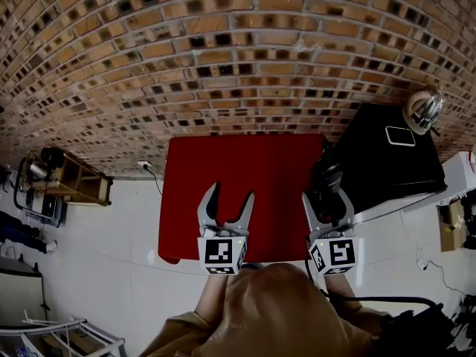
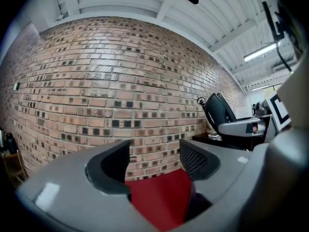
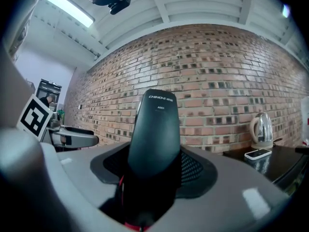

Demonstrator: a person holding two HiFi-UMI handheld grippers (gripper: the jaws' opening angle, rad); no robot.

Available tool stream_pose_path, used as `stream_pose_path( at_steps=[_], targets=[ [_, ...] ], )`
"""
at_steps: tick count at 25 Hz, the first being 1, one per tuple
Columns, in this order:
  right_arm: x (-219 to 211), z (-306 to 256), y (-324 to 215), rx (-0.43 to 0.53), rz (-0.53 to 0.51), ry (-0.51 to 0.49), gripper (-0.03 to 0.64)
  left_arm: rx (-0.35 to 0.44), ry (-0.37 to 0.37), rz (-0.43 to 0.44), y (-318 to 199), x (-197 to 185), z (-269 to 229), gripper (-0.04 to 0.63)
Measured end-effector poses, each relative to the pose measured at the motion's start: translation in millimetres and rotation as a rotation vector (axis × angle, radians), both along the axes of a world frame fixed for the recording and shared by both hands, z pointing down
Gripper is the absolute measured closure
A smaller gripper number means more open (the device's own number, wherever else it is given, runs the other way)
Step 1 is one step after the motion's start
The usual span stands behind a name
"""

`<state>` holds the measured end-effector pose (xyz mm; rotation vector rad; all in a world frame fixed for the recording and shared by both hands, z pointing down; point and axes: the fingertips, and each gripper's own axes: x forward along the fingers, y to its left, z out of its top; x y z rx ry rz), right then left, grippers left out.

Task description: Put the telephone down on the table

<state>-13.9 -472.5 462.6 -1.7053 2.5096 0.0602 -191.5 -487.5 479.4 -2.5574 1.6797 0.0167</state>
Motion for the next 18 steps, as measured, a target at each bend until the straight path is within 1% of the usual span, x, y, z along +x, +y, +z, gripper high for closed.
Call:
stream_pose_path(
  at_steps=[3, 6, 8, 10, 14, 18],
  targets=[
    [-12, 19, -21, -0.045, -0.001, -0.008, 0.342, -0.026, 0.005, 0.002, -21, -14, 12, 0.284],
    [-18, 45, -35, -0.103, -0.002, 0.002, 0.342, -0.055, 0.021, -0.013, -42, -25, 28, 0.284],
    [-19, 69, -42, -0.143, -0.022, 0.007, 0.342, -0.042, 0.024, -0.02, -49, -26, 30, 0.284],
    [-17, 99, -51, -0.207, -0.038, 0.001, 0.342, -0.043, 0.036, -0.028, -54, -24, 32, 0.284],
    [0, 175, -77, -0.386, -0.039, -0.016, 0.341, -0.073, 0.052, -0.036, -69, -14, 42, 0.284],
    [28, 281, -104, -0.653, -0.031, -0.059, 0.341, -0.095, 0.026, -0.039, -78, -2, 56, 0.284]
  ],
)
